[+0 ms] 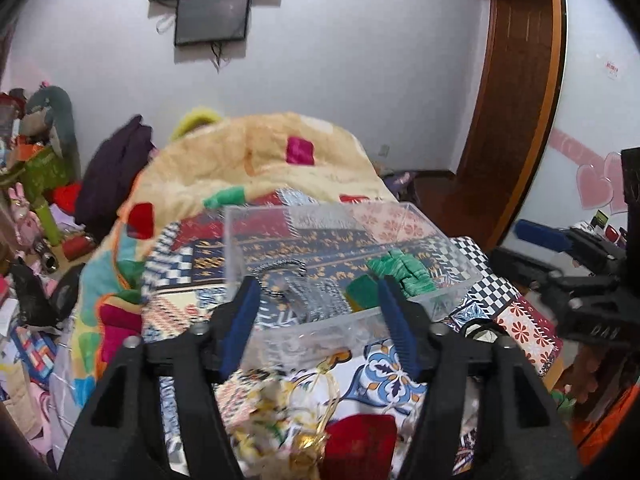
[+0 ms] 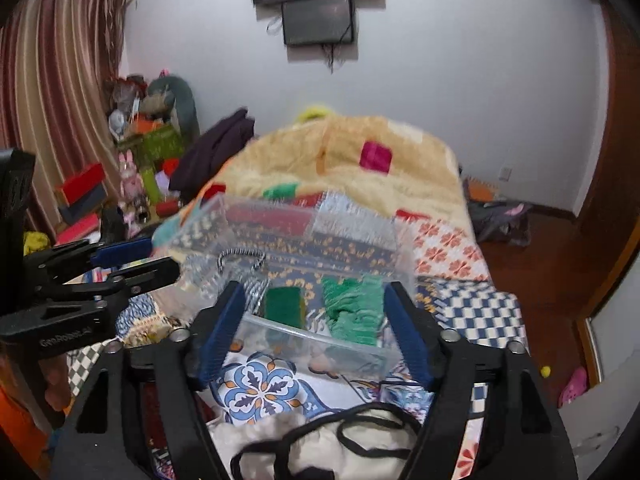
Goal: Organize soft objects
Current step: 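Grasp the black strap bag with the right tool while the left tool grasps the red pouch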
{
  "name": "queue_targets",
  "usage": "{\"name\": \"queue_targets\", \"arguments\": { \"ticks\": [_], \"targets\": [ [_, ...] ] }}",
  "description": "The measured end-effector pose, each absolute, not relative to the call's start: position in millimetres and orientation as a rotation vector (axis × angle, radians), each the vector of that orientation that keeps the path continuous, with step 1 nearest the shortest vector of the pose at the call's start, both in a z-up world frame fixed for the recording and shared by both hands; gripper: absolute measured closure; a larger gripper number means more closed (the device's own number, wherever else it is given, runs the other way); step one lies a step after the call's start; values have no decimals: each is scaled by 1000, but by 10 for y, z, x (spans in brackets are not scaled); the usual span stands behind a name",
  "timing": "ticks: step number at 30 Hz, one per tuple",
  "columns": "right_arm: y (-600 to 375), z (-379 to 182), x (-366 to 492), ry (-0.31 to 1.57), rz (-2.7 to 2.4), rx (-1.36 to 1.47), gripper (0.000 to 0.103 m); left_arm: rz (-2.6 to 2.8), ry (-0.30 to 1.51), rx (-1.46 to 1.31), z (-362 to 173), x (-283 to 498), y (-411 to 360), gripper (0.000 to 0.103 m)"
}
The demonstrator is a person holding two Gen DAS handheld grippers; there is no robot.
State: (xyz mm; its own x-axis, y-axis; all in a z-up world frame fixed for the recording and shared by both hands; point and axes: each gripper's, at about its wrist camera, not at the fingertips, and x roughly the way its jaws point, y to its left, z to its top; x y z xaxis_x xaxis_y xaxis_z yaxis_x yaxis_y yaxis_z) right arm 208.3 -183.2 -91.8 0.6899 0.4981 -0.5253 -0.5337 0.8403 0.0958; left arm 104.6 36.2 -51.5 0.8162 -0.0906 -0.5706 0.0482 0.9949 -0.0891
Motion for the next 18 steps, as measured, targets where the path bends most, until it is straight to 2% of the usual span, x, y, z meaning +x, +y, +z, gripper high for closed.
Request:
{"name": "queue_targets", "arguments": {
  "ticks": [2, 5, 18],
  "targets": [
    [-1905, -872, 2005, 543, 568, -57, 22, -52, 590, -64, -474, 910, 390, 29],
    [-2048, -819, 1880, 518, 554, -35, 21, -49, 587, -63, -491, 751, 396, 22],
    [-2157, -1254, 1566, 639, 557, -67, 21, -106, 714, -93, -1014, 450, 230, 21]
  ]
}}
